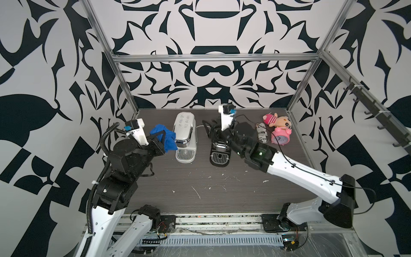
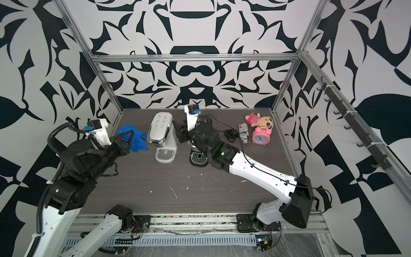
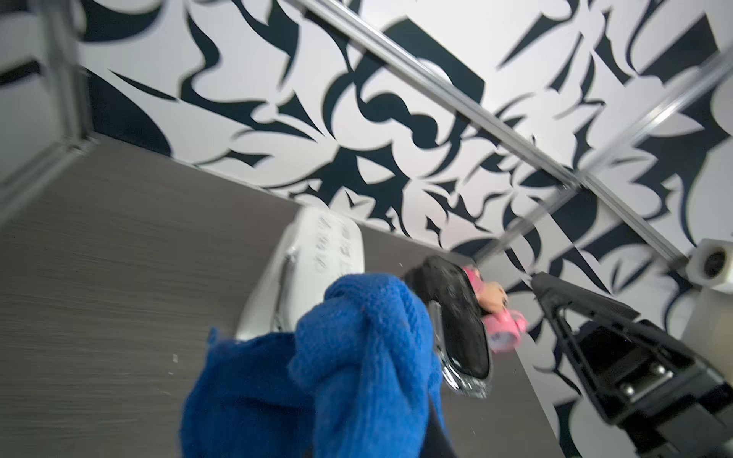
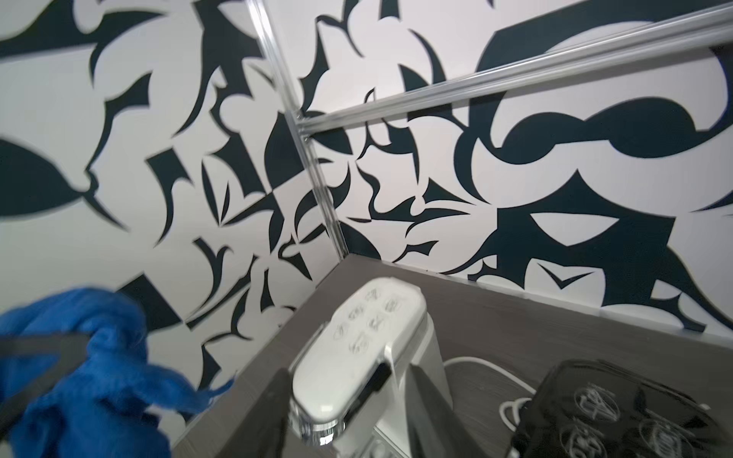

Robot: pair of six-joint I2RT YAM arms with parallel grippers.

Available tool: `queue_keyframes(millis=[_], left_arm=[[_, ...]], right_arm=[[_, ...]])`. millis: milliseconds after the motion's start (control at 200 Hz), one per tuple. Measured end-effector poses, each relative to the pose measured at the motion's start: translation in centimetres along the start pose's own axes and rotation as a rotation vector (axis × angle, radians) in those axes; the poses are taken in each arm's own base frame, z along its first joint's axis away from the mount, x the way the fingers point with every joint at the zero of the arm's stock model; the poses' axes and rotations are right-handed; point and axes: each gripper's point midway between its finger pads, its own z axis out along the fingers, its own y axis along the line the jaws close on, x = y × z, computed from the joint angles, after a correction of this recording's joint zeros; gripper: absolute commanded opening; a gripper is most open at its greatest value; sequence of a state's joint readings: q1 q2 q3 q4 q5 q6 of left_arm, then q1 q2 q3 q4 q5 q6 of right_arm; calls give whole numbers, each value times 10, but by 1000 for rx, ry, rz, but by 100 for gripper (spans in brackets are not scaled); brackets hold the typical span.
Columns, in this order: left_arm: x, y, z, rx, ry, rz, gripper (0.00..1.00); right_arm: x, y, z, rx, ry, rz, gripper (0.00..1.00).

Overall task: Wipe the surface of a coffee machine
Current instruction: Adjust the cleaning item.

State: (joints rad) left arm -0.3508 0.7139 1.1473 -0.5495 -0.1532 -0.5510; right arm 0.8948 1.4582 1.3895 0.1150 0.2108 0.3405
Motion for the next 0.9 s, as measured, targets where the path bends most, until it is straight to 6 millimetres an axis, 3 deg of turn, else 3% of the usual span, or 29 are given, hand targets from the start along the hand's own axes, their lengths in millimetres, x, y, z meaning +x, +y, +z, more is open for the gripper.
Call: queue_keyframes(millis=[50,115,300,430,545,630,900], left_arm=[[-3,10,5,-55,-4,-1,0],[-3,26,14,-124,1,-7,0],[-18,95,29,-307,-26,-122,0],[-13,139,50,-242,-49,-332,0],[29,158,82,-121,45,-524,0],[60,163,94,-71,119,-618,0],[78,155,114,90,186,-665,0]], right_arm=[[-5,-6,19,18,26,22,1],[3,-7,48,21,96,32,0],[64,11,123,-23,371,32,0],[94,23,156,-69,482,43,0],[122,20,162,-70,564,51,0],[137,17,160,-65,610,62,0],[139,20,151,-82,641,75,0]])
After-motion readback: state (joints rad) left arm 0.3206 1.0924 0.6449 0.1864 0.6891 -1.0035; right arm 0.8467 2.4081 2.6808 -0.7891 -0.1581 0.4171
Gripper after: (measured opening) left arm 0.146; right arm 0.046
